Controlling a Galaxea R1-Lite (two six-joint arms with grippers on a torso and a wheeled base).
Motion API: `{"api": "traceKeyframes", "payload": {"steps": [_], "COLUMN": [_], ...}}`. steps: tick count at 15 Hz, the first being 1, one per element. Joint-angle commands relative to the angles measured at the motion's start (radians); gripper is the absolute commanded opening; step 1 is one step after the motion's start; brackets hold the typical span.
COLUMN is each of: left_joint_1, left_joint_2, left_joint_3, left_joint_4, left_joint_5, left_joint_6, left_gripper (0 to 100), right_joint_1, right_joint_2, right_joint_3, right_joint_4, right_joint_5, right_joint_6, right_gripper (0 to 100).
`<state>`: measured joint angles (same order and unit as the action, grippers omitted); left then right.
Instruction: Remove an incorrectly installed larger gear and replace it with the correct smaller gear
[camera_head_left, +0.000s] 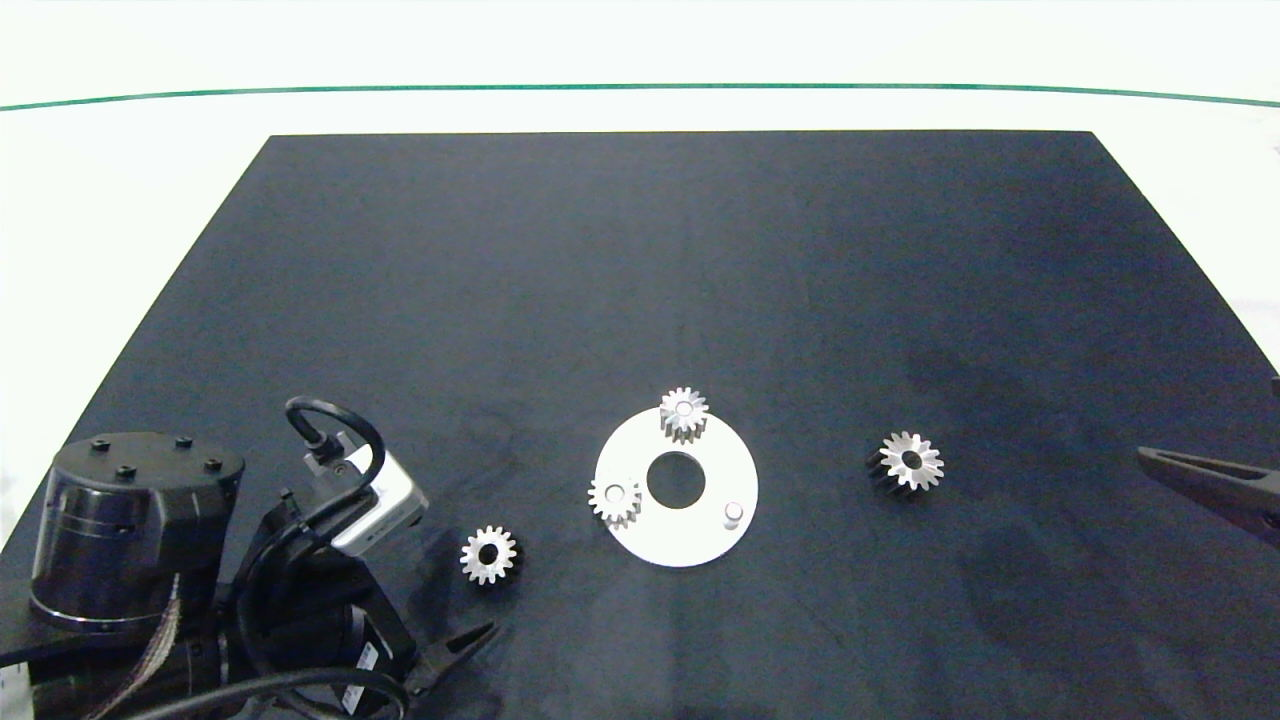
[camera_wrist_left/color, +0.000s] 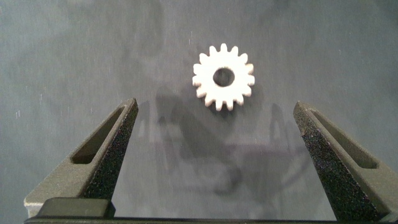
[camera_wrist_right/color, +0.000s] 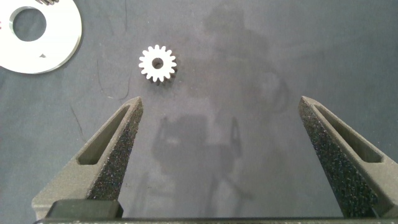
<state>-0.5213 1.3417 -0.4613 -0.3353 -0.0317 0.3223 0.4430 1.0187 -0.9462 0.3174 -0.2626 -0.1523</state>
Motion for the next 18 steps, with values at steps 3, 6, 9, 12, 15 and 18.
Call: {"api": "traceKeyframes", "payload": {"steps": [3,6,9,12,15,18], "left_joint_1": [-0.011,-0.011,-0.009,-0.009,-0.011,-0.02], "left_joint_2": [0.079,0.109,0.123,0.128,0.134,0.137], "left_joint_3": [0.004,0.001,0.001,-0.002,-0.008,-0.007], "left_joint_4": [-0.048,-0.096,-0.111,-0.123,-0.123,-0.123], "left_joint_5": [0.029,0.039,0.065,0.078,0.092,0.099], "left_joint_6": [0.017,0.021,0.032,0.034,0.034,0.034], "left_gripper": [100,100,100,100,95,89], "right_joint_1": [-0.001,-0.001,-0.001,-0.001,-0.001,-0.01], "right_joint_2": [-0.012,-0.012,-0.014,-0.015,-0.022,-0.022], "right_joint_3": [0.02,0.021,0.021,0.024,0.027,0.027], "right_joint_4": [0.002,0.002,0.002,0.002,0.002,0.002], "right_joint_5": [-0.001,-0.001,-0.001,-0.001,-0.001,-0.001], "right_joint_6": [-0.001,0.002,0.004,0.004,0.004,0.008], "right_gripper": [100,100,100,100,100,100]}}
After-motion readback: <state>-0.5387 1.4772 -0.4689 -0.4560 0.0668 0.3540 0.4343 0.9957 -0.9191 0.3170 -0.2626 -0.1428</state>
